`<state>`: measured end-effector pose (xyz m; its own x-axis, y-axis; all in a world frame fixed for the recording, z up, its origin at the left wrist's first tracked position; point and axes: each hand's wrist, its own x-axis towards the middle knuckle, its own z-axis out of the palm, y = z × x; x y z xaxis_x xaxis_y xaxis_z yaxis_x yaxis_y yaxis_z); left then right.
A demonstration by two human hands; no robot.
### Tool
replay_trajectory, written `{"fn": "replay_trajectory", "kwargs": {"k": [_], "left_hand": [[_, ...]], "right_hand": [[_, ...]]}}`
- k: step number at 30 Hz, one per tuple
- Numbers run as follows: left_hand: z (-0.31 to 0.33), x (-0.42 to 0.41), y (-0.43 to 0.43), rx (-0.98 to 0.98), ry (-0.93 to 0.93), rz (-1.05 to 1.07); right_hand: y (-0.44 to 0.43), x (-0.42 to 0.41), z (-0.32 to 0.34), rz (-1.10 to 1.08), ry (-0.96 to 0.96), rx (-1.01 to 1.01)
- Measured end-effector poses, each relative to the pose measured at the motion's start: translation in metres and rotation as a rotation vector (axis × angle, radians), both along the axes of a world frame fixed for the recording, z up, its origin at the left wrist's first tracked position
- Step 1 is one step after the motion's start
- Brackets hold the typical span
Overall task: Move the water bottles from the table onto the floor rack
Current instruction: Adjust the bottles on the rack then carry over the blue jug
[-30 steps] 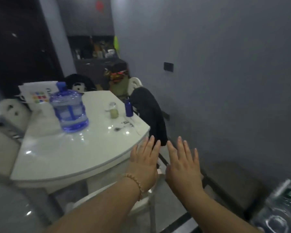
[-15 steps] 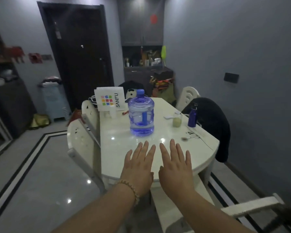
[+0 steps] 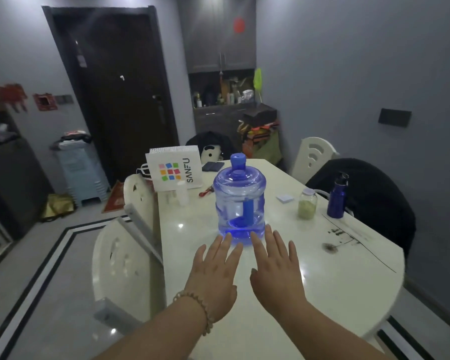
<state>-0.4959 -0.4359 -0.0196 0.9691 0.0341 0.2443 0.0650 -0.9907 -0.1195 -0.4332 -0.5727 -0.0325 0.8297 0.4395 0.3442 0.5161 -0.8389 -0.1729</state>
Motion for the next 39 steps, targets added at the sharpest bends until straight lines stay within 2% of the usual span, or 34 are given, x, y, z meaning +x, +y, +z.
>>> {"fn": "replay_trajectory", "kwargs": {"k": [3,7,11,18,24,29,32,36,39], "left_hand": [[0.005,0.041,0.043,0.010,0.010,0.000],[0.004,0.096,0.085,-0.074,-0.010,0.049],[-0.012,0.139,0.118,-0.096,0.014,-0.017],[-0.037,0.213,0.196,-0.113,0.017,-0.328],[-0.008,0.292,0.263,-0.163,-0.028,-0.633],[0.030,0.359,0.260,-0.175,-0.171,-0.773],[0.049,0.385,0.241,-0.217,-0.192,-0.859],[0.061,0.411,0.215,-0.369,-0.142,-0.932],[0.056,0.423,0.201,-0.306,-0.073,-0.949]], "right_hand": [[0.028,0.038,0.000,0.000,-0.004,-0.014],[0.052,0.079,-0.004,-0.033,0.004,-0.040],[0.078,0.104,-0.019,-0.107,0.031,-0.064],[0.156,0.153,-0.038,-0.302,0.024,-0.058],[0.214,0.203,-0.023,-0.511,-0.028,-0.058],[0.229,0.236,-0.009,-0.512,-0.040,-0.173],[0.233,0.248,-0.008,-0.484,-0.033,-0.249],[0.243,0.251,-0.012,-0.508,-0.077,-0.162],[0.247,0.251,-0.018,-0.541,-0.145,-0.105]]}}
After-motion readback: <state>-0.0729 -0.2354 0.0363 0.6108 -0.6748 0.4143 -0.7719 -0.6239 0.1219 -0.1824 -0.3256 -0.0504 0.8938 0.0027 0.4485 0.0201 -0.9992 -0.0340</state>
